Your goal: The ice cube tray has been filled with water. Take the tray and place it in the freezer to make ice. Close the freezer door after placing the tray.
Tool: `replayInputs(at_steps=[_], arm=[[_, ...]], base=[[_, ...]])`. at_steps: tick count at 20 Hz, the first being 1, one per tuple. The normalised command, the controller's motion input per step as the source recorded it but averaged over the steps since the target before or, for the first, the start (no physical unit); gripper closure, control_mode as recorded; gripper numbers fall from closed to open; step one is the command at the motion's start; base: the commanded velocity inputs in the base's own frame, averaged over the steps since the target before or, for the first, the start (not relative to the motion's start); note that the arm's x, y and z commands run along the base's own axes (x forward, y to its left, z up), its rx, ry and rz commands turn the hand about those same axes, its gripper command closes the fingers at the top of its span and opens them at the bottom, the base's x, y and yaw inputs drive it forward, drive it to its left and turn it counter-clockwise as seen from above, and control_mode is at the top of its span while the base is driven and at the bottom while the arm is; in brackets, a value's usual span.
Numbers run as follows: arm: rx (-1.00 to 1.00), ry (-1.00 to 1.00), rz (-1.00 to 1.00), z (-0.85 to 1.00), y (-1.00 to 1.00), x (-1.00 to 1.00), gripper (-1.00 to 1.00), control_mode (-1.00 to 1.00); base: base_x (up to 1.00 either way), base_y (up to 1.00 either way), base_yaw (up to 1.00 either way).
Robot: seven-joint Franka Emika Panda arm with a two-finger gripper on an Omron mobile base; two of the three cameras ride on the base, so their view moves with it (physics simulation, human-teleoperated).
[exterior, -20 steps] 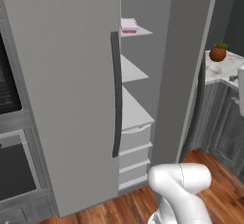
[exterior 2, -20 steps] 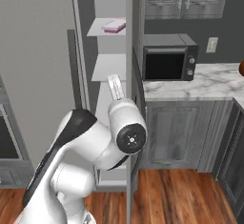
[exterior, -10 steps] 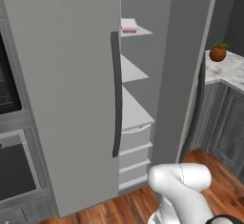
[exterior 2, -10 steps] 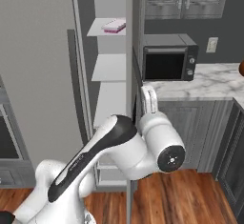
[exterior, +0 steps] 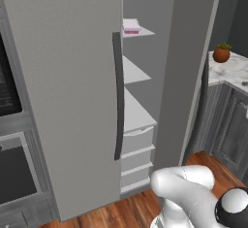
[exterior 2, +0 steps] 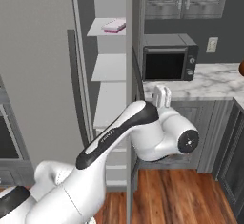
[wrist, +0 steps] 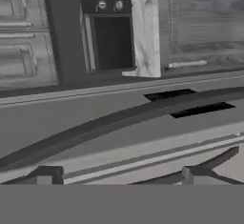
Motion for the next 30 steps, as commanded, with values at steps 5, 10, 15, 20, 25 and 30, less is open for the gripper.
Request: replayInputs(at_steps=[5,10,15,20,25,30], arm=[[0.09,0.23,0.16,-0.57,0.00,0.77,-1.00,-1.00],[0.04,0.13,0.17,-0.47,-0.01,0.58,-1.00,-1.00],[0.00,0.00,0.13,-0.48,-0.04,0.22,-1.00,-1.00],[0.00,-0.01,0.11,-0.48,-0.04,0.09,-1.00,-1.00],[0.00,-0.08,0.03,-0.46,0.00,0.00,-1.00,-1.00],[0.00,-0.12,0.00,-0.39,0.13,0.00,-1.00,-1.00]], base=[[0.00,0.00,0.00],[0.00,0.00,0.00],[0.00,0.00,0.00],[0.00,0.00,0.00],[0.00,0.00,0.00],[0.00,0.00,0.00]])
